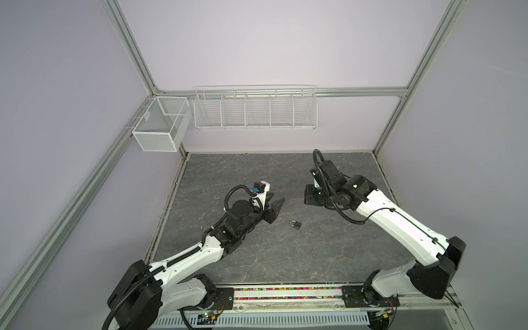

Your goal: Unlock with the key

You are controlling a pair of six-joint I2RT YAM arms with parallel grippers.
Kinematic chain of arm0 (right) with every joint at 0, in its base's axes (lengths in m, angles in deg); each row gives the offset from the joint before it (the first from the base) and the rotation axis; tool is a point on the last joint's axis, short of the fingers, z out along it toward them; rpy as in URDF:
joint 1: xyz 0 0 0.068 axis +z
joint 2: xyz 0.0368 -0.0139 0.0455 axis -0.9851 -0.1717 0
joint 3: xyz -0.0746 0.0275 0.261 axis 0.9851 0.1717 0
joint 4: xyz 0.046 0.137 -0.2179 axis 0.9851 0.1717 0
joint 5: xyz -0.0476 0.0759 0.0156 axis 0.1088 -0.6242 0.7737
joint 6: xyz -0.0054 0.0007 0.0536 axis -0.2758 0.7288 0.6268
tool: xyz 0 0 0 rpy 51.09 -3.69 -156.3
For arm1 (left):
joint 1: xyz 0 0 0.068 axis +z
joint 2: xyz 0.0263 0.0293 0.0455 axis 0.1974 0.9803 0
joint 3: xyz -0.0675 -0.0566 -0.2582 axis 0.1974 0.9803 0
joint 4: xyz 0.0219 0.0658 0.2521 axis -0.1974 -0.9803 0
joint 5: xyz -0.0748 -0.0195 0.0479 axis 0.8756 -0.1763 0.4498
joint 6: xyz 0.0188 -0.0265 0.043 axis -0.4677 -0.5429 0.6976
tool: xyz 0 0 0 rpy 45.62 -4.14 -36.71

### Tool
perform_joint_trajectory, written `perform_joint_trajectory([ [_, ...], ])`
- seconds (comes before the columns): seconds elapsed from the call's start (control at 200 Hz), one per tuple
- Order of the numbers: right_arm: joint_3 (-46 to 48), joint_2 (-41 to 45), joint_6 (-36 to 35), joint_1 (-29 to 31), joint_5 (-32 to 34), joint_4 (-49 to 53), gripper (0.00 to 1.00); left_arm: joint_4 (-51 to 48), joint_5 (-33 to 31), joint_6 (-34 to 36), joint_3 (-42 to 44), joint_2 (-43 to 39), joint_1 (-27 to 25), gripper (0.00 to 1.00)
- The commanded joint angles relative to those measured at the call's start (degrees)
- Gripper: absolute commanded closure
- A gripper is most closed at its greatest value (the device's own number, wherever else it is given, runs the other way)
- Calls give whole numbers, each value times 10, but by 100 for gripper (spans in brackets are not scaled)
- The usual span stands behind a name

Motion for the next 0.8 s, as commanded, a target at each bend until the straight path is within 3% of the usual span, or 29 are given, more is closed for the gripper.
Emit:
perform_joint_trajectory([
  [0.0, -27, 15, -34, -2, 10, 53, 93, 121, 30, -36, -11, 17, 0, 44],
  [0.11, -9, 37, -64, -16, -7, 24, 93, 27, 32, -173, -67, 21, 0, 45],
  [0.22, 18, 55, -90, -16, -15, -42, 93, -101, -6, -396, -106, 29, 0, 44],
  [0.38, 68, 65, -121, -20, -25, -128, 93, -87, 25, -658, -109, 47, 0, 42],
  [0.55, 120, 79, -142, -22, -70, -238, 93, -120, 41, -796, -142, 56, -1, 40],
  [0.7, 145, 85, -146, -22, -77, -290, 93, -33, 34, -940, -114, 82, -10, 39],
  [0.795, 166, 91, -147, -22, -82, -328, 93, -7, 10, -970, -115, 98, -23, 39],
])
